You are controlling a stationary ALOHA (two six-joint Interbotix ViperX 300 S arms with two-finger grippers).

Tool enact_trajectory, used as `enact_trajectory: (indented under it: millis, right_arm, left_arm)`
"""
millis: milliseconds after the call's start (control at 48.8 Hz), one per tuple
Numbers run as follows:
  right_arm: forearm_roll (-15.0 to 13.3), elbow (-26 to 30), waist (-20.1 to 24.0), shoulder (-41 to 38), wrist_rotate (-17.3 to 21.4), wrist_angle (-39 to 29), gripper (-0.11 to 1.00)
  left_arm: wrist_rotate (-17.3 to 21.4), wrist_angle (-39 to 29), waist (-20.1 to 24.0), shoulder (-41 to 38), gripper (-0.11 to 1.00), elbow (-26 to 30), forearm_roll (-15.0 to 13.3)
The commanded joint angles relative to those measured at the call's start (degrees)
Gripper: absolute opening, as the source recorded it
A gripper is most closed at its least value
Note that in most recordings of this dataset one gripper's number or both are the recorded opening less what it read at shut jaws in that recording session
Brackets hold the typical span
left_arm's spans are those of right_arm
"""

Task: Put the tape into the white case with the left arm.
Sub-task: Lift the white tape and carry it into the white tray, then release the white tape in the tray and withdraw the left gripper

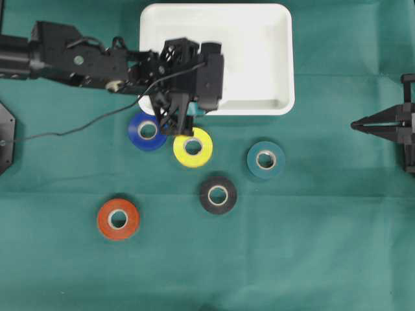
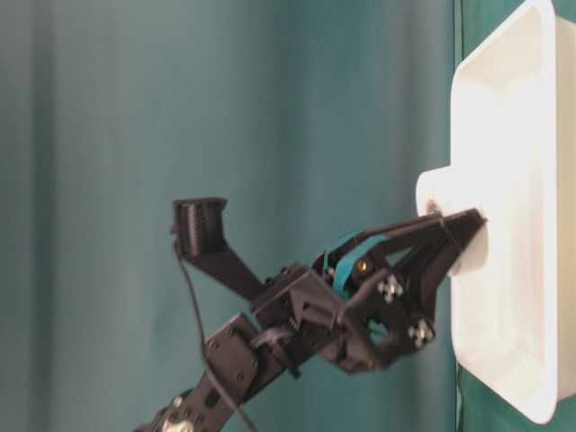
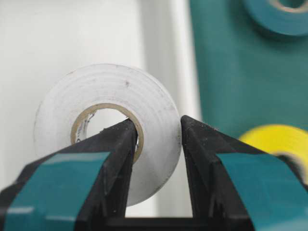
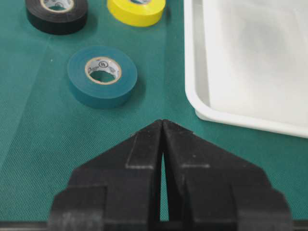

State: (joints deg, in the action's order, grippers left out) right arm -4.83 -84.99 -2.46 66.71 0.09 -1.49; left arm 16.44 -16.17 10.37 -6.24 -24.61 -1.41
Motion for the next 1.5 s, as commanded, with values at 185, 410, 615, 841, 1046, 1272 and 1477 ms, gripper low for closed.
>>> enact_trajectory:
  millis: [185,410,615,841,1046,1272,1477]
  right_arm:
    - [0.00,0.53,-0.09,-0.35,0.18,0.62,-0.09]
    - [0.00,0.62,-0.09,-0.35,0.18,0.70,-0.09]
    - [0.00,0.53,-0.09,-0.35,0.18,0.62,-0.09]
    - [0.00,0.53,-0.09,-0.35,0.18,0.62,-0.09]
    - [0.00,0.62,-0.09,-0.26,0.18,0.62,-0.09]
    - [0.00,0.53,-0.09,-0.26,0.18,0.62,-0.09]
    - [0.00,0.53,-0.09,-0.18,0.18,0.62,-0.09]
  left_arm:
    - [1.58,0.62,4.31,-2.11,0.28,3.78,0.09]
    - [2.55,1.49,6.50,-3.52,0.28,4.39,0.09]
    - [2.55,1.76,8.09,-3.87,0.28,4.31,0.09]
    - [2.81,1.76,8.17,-4.04,0.30,3.87,0.09]
    - [3.16,1.76,8.17,-3.08,0.88,3.16,0.18]
    - [2.90,1.85,8.17,-0.62,0.90,1.23,0.09]
    - [2.64,2.02,7.12,5.89,0.90,-3.87,0.09]
